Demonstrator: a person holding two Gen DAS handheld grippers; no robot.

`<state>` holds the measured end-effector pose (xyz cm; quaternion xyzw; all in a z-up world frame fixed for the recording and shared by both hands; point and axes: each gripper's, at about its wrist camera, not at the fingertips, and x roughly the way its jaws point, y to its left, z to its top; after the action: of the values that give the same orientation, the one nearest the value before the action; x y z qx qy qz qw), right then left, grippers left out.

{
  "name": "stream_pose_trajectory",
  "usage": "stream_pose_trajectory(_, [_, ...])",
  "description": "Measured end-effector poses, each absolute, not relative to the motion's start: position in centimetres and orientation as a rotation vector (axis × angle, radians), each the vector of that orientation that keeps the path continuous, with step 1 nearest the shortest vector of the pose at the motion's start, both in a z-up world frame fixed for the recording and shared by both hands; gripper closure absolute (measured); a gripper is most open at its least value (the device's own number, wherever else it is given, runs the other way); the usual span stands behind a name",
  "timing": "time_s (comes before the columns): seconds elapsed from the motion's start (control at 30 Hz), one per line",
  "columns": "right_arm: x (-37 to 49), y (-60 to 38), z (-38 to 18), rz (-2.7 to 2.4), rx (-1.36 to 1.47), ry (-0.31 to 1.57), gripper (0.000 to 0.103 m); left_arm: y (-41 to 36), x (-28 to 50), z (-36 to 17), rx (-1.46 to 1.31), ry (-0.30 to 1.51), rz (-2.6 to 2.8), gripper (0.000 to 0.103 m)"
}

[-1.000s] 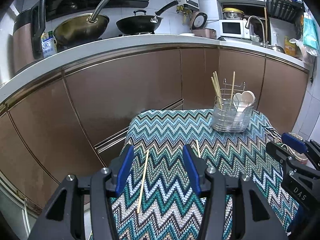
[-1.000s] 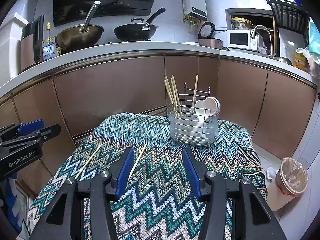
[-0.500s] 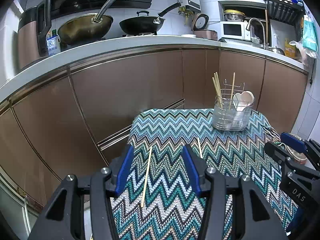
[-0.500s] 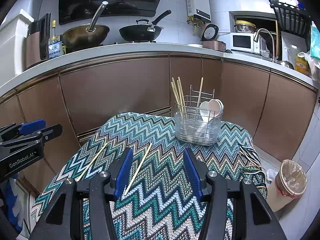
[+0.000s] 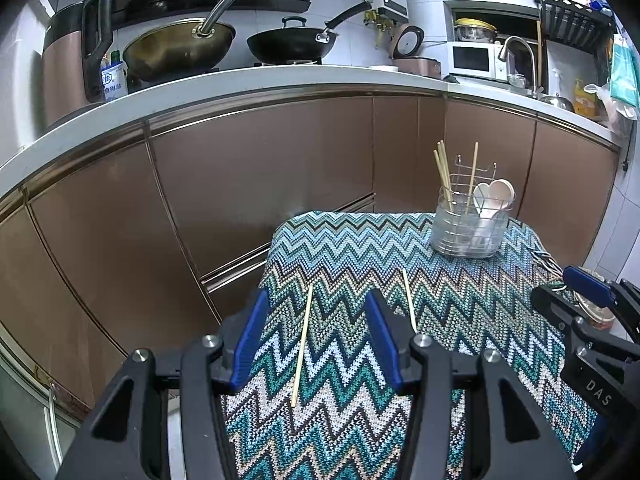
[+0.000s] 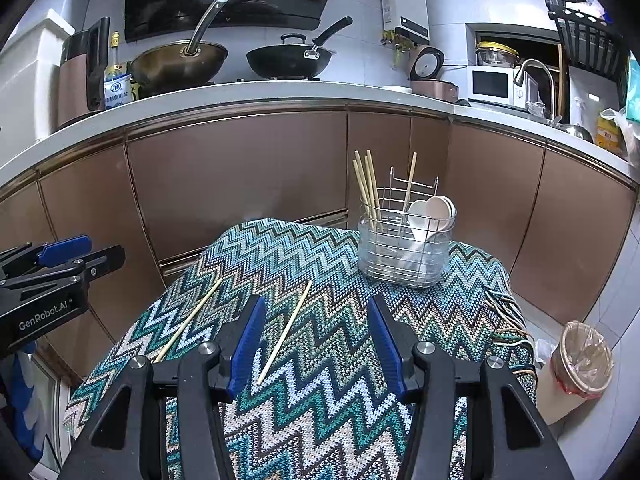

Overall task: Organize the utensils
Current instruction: 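Move both open tools back over the last two chopsticks, then grasp a chopstick with the right tool while the left grasps the other chopstick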

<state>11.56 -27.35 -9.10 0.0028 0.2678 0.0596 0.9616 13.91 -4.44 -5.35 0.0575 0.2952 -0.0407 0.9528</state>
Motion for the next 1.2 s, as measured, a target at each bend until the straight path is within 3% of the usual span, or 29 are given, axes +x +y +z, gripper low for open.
stream_pose_trajectory(0.63, [13.4,-25.6,-9.7,0.183,-0.011,0.590,0.053,-2.0,15.6,-7.0,0.087,0.656,-0.051,0.054])
stream_pose_trajectory(0.97, [21.3,-24.1,-12.5,0.291,0.014,0.834,0.053,1.2,22.9,-9.3,0.033,0.883,-0.186,0.054])
stream_pose_trajectory(1.2, [30.0,-23.7,-17.4,0.312,0.077,1.049,0.070,0.6,29.9,-13.3,0.005,1.111,-0.310,0.054])
